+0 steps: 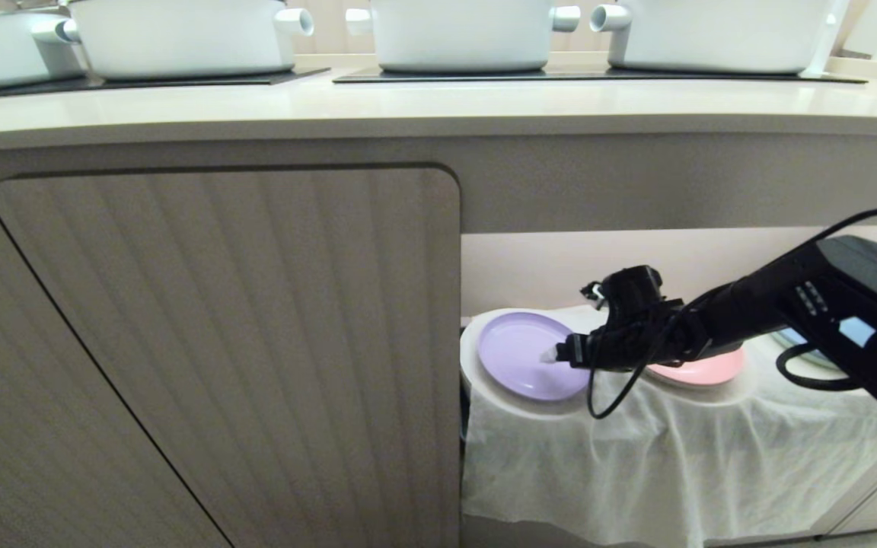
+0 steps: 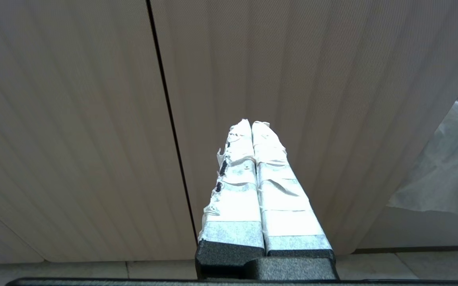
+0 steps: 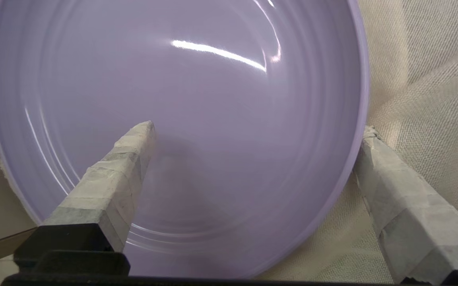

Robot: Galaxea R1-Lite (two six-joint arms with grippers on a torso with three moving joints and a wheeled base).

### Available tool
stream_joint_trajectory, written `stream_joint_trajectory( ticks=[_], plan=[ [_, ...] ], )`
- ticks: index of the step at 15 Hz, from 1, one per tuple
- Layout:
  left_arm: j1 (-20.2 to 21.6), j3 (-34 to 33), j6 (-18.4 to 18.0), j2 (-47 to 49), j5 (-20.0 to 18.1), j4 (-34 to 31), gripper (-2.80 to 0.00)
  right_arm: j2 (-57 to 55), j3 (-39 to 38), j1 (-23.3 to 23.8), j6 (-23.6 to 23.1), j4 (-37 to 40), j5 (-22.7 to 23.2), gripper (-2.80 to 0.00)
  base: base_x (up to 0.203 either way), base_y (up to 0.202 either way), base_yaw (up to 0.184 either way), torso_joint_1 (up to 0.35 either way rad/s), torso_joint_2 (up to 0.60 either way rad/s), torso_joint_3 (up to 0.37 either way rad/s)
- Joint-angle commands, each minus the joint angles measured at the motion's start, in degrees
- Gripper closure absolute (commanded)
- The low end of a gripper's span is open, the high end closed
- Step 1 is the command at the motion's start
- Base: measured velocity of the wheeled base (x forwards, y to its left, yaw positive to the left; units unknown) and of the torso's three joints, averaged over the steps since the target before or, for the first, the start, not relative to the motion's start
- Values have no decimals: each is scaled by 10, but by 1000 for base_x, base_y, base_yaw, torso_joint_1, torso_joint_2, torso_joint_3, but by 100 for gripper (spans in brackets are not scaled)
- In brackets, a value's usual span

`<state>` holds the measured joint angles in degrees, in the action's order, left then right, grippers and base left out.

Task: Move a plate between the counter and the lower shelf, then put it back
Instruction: Pick up the plate in the cupboard

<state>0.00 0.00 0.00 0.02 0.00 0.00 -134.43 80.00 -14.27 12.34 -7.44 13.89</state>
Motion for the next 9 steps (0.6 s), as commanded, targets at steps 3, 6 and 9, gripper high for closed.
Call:
stream_joint_trajectory(
  ticks=[3,6,9],
  plan=[
    [0,0,0,0,0,0,0,6,3,-3,-1,4,2,-280,0,0,0,0,0,0],
    [0,0,0,0,0,0,0,8,2,-7,-1,3,3,-280,0,0,0,0,0,0],
    [0,0,0,0,0,0,0,3,2,-11,-1,0,1,-280,0,0,0,0,0,0]
  ],
)
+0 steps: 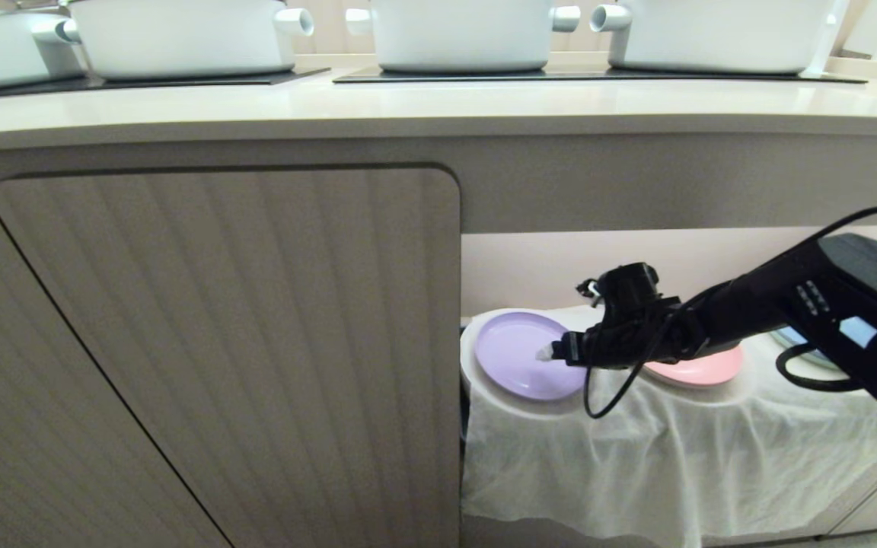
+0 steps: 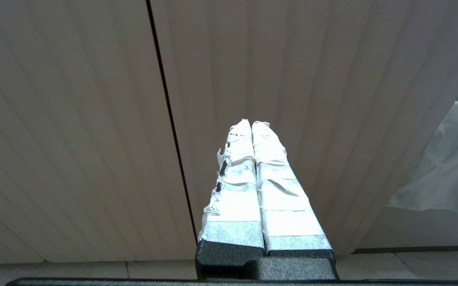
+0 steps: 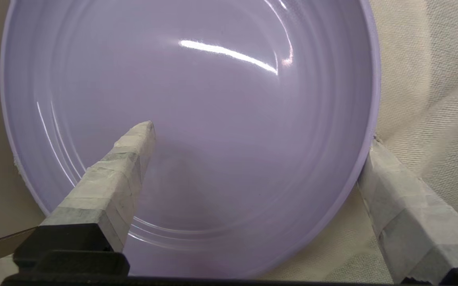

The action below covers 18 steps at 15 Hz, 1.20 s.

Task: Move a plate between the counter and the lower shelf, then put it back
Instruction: Pick up the plate in the cupboard

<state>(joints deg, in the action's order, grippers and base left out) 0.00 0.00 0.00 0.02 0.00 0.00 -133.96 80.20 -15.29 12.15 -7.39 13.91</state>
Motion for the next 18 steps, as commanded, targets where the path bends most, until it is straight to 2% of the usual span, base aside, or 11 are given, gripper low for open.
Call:
stream_joint_trajectory(
  ticks=[1,18],
  plan=[
    [0,0,0,0,0,0,0,-2,-1,-1,1,-1,1,-280,0,0,0,0,0,0],
    [0,0,0,0,0,0,0,-18,0,0,1,-3,-12,-280,0,0,0,0,0,0]
  ],
)
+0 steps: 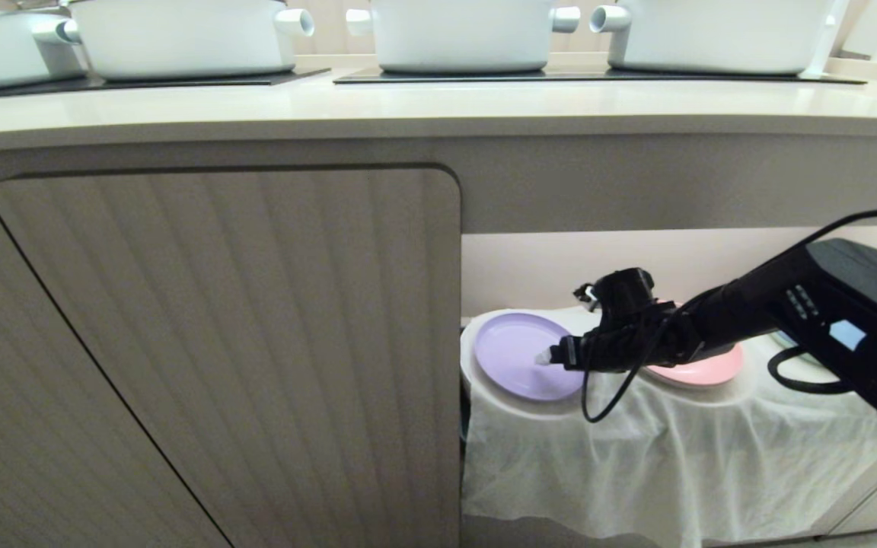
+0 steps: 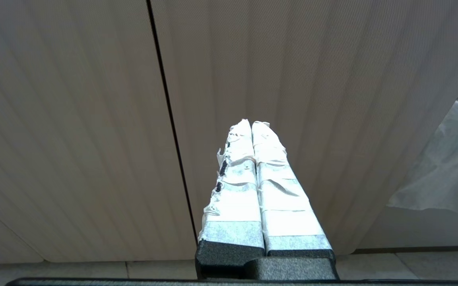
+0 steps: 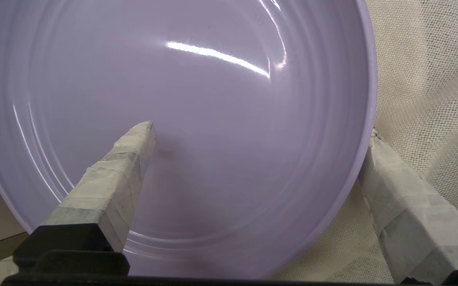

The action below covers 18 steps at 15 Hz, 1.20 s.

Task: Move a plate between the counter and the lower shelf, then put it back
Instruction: Pick up the plate in the cupboard

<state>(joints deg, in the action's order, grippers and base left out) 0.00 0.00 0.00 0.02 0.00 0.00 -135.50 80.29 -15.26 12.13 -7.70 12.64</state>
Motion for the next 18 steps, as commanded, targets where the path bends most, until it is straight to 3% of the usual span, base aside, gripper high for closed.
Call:
stream_joint_trajectory(
  ticks=[1,6,7,18],
  plan=[
    [0,0,0,0,0,0,0,-3,0,0,1,1,1,-280,0,0,0,0,0,0],
    [0,0,0,0,0,0,0,-6,0,0,1,1,0,-280,0,0,0,0,0,0],
    [0,0,0,0,0,0,0,-7,0,0,1,1,0,0,0,0,0,0,0,0],
    [0,0,0,0,0,0,0,-7,-3,0,4,-18,-11,0,0,0,0,0,0,0]
  ],
)
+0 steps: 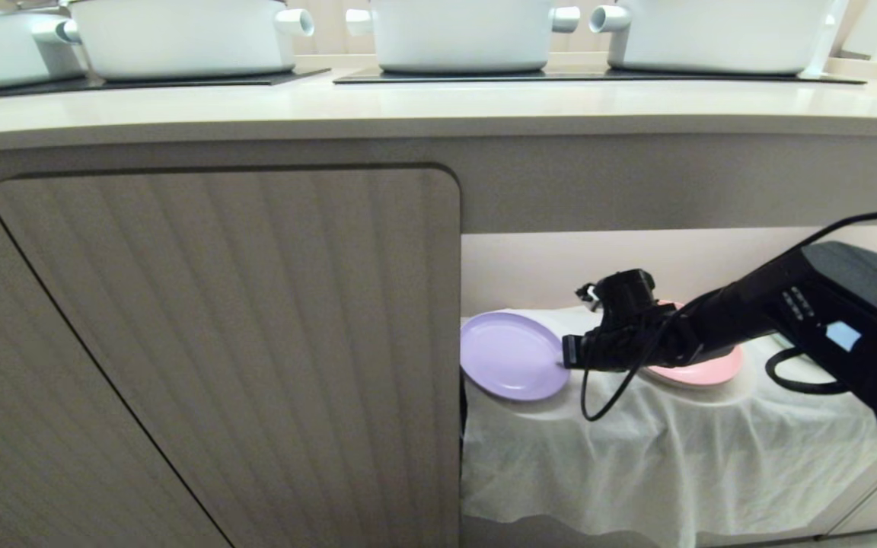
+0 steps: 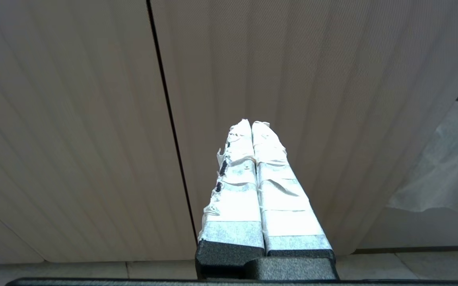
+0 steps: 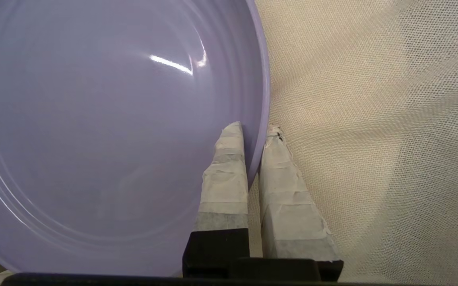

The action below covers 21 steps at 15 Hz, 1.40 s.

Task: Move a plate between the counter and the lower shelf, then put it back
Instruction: Pick up the plate in the cupboard

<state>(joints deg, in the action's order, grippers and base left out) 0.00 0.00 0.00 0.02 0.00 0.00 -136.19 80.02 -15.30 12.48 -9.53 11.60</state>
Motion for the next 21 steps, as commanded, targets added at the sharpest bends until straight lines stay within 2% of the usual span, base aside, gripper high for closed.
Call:
stream_joint_trajectory(
  ticks=[1,7,21],
  plan=[
    [0,0,0,0,0,0,0,0,0,0,0,1,-2,0,0,0,0,0,0,0],
    [0,0,0,0,0,0,0,12,-9,2,-1,7,-3,0,0,0,0,0,0,0],
    [0,0,0,0,0,0,0,88,-91,7,-4,8,-3,0,0,0,0,0,0,0]
  ],
)
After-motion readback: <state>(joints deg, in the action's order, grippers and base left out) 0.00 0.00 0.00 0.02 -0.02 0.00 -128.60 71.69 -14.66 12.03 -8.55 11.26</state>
